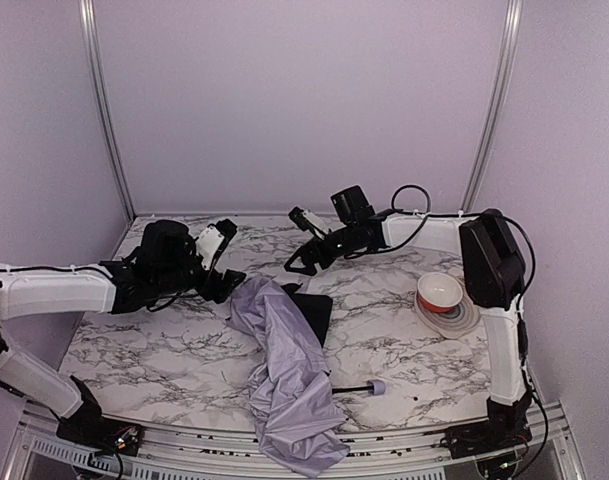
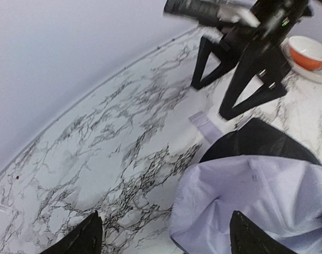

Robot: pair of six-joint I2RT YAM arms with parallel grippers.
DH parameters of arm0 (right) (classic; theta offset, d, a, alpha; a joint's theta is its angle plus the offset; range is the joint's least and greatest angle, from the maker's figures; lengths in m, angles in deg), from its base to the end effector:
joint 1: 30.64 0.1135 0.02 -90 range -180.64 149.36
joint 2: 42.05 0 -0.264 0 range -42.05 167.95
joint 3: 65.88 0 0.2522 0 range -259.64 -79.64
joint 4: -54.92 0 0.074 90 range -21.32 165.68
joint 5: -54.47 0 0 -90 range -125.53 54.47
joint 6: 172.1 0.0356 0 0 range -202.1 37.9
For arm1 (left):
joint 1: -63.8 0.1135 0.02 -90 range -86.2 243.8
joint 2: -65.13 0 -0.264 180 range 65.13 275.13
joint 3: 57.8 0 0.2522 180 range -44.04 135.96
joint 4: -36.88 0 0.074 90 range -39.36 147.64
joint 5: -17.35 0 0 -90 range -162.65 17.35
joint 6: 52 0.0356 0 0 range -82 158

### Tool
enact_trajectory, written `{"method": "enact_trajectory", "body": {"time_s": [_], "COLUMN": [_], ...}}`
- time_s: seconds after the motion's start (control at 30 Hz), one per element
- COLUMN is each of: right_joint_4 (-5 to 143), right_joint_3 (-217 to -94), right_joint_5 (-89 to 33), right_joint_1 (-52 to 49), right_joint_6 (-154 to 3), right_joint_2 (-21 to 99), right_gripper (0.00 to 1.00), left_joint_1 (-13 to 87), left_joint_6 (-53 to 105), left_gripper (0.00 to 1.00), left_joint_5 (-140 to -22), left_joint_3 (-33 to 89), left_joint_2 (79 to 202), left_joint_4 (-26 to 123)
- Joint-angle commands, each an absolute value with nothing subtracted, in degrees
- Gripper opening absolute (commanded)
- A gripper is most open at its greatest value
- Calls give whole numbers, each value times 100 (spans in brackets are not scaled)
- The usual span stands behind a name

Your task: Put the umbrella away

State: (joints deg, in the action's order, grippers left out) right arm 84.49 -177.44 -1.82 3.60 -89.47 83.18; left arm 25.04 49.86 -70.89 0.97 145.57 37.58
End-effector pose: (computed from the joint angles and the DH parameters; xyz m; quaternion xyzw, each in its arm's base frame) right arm 0.3963 0.2936 0.1986 -0.4196 0.7803 0.3471 0.3076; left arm 0.2439 -0.1944 0.2390 0.3474 0.7547 -0.1170 0.5442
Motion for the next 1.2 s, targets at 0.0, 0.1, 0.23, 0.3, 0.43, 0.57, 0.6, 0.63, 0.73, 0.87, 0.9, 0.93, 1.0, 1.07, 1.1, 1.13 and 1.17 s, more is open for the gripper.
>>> {"method": "enact_trajectory", "body": {"time_s": [0.0, 0.1, 0.23, 0.3, 0.43, 0.57, 0.6, 0.63, 0.73, 0.87, 0.9, 0.93, 1.0, 1.07, 1.1, 1.13, 1.17], "right_joint_4": [9279, 9697, 10478, 10851, 10698, 10114, 9919, 9661, 8798, 7857, 7679, 7623, 7750, 7891, 7855, 7765, 7743], "right_joint_3": [-18539, -18717, -19194, -19412, -19316, -18565, -18284, -17892, -16796, -15287, -15020, -14847, -14847, -15130, -15301, -15478, -15695], "right_joint_5": [1023, 1324, 1660, 1619, 1640, 1388, 1312, 1238, 1128, 1066, 1021, 960, 905, 870, 818, 762, 726], "right_joint_1": [488, 662, 926, 1009, 908, 820, 802, 784, 752, 725, 728, 718, 715, 760, 796, 835, 875], "right_joint_6": [-9043, -9365, -9845, -10061, -9873, -9667, -9580, -9496, -9153, -8738, -8627, -8556, -8483, -8411, -8342, -8253, -8156], "right_joint_2": [8825, 9094, 9445, 9523, 9113, 8108, 7826, 7489, 6547, 5519, 5392, 5324, 5381, 5569, 5703, 5859, 6074], "right_gripper": [88, 87, 67, 34, 0, 0, 0, 0, 0, 0, 0, 0, 3, 21, 32, 46, 55], "left_joint_1": [1702, 1385, 792, 548, 266, 263, 263, 263, 259, 263, 263, 263, 257, 222, 203, 185, 170], "left_joint_6": [4404, 3750, 3545, 3469, 3521, 3465, 3452, 3426, 3382, 3363, 3353, 3360, 3401, 3510, 3567, 3616, 3650], "left_gripper": [84, 83, 83, 84, 81, 53, 43, 34, 3, 0, 0, 0, 0, 0, 0, 0, 0], "left_joint_5": [-7424, -8088, -8350, -8503, -8371, -8355, -8415, -8476, -8634, -8623, -8612, -8614, -8612, -8588, -8565, -8520, -8449], "left_joint_3": [-551, -674, -735, -716, -555, -676, -704, -728, -844, -924, -954, -991, -1034, -1038, -1038, -1038, -1038], "left_joint_2": [13474, 13440, 13835, 14094, 14702, 15104, 15161, 15200, 15223, 15242, 15250, 15263, 15285, 15322, 15338, 15367, 15402], "left_joint_4": [3761, 4470, 5018, 4923, 4752, 4396, 4249, 4105, 3835, 3711, 3675, 3645, 3607, 3614, 3607, 3605, 3605]}}
